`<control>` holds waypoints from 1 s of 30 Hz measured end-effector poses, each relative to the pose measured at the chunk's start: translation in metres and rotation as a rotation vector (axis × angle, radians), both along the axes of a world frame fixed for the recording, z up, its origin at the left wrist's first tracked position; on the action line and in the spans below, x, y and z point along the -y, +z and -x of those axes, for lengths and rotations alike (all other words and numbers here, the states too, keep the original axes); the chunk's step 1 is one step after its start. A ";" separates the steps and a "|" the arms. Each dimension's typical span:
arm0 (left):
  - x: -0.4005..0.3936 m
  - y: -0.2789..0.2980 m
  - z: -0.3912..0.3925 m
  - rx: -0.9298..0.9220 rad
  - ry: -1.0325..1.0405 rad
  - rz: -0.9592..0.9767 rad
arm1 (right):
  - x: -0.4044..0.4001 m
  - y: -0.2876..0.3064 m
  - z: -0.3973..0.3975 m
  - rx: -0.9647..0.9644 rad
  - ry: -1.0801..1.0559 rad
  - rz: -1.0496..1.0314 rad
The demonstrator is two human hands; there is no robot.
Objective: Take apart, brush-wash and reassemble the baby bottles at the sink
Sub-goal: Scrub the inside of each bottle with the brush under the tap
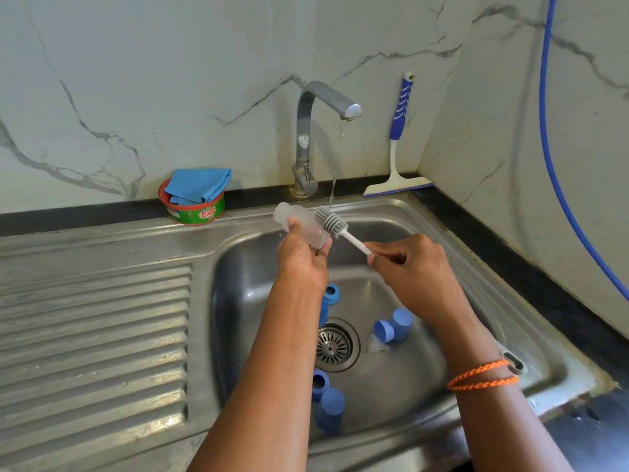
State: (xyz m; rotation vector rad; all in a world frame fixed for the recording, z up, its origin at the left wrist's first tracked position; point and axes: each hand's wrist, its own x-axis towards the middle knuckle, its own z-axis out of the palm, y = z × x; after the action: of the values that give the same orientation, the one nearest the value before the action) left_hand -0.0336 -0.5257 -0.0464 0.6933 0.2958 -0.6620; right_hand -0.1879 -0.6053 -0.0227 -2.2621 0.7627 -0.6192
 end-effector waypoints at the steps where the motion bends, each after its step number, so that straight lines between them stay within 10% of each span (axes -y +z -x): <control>1: -0.001 -0.001 0.000 0.025 -0.040 -0.026 | -0.001 -0.002 -0.002 0.010 -0.009 0.004; 8: 0.006 0.004 0.014 0.114 -0.332 -0.050 | -0.011 -0.006 -0.028 0.168 -0.092 0.080; 17: 0.005 -0.004 -0.001 -0.023 -0.019 0.032 | -0.007 0.003 0.003 0.021 0.067 -0.085; 30: 0.005 0.003 0.008 0.068 -0.165 0.012 | -0.020 -0.008 -0.028 0.143 -0.033 0.055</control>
State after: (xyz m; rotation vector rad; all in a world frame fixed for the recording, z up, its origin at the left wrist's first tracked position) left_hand -0.0420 -0.5306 -0.0436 0.7318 0.1731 -0.7948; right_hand -0.1594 -0.5849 -0.0308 -2.2308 0.7215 -0.8169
